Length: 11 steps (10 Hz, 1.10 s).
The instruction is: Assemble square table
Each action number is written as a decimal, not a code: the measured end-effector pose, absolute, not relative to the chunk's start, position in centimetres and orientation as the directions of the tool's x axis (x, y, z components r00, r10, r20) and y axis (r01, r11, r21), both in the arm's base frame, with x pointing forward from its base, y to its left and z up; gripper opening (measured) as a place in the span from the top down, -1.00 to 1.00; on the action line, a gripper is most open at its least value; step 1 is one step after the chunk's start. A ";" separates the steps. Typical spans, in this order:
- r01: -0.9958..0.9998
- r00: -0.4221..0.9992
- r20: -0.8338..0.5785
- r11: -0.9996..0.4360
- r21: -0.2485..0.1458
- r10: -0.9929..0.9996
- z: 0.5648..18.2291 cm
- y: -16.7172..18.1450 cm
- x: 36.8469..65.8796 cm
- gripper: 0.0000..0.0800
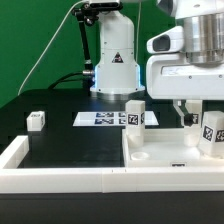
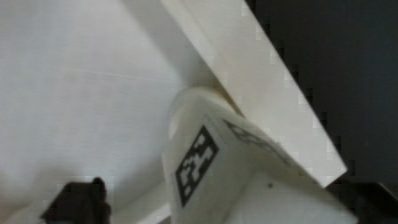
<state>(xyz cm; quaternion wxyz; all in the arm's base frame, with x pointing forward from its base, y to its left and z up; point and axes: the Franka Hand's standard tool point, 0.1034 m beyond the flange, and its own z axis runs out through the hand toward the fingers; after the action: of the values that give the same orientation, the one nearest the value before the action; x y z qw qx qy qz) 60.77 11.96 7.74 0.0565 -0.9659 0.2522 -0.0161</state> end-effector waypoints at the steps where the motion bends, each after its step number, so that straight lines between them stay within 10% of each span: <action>1: -0.390 0.919 0.014 -0.914 -0.113 -0.394 7.8 12.1 60.8 -0.62; 8: 0.181 0.983 0.033 -0.983 -0.043 0.179 7.8 12.1 61.0 -0.62; 10: 0.179 0.984 0.032 -0.983 -0.043 0.178 7.8 12.1 61.0 -0.38; 11: 0.179 0.984 0.032 -0.983 -0.043 0.177 7.8 12.1 61.0 0.07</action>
Offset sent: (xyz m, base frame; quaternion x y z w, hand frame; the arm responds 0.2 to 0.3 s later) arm 0.0102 -0.0016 -0.0019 -0.0475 -0.0255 -0.2895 0.9557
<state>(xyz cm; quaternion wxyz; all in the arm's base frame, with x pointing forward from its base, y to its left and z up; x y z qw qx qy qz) 60.98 12.11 7.79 0.0229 -0.9956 -0.0894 -0.0142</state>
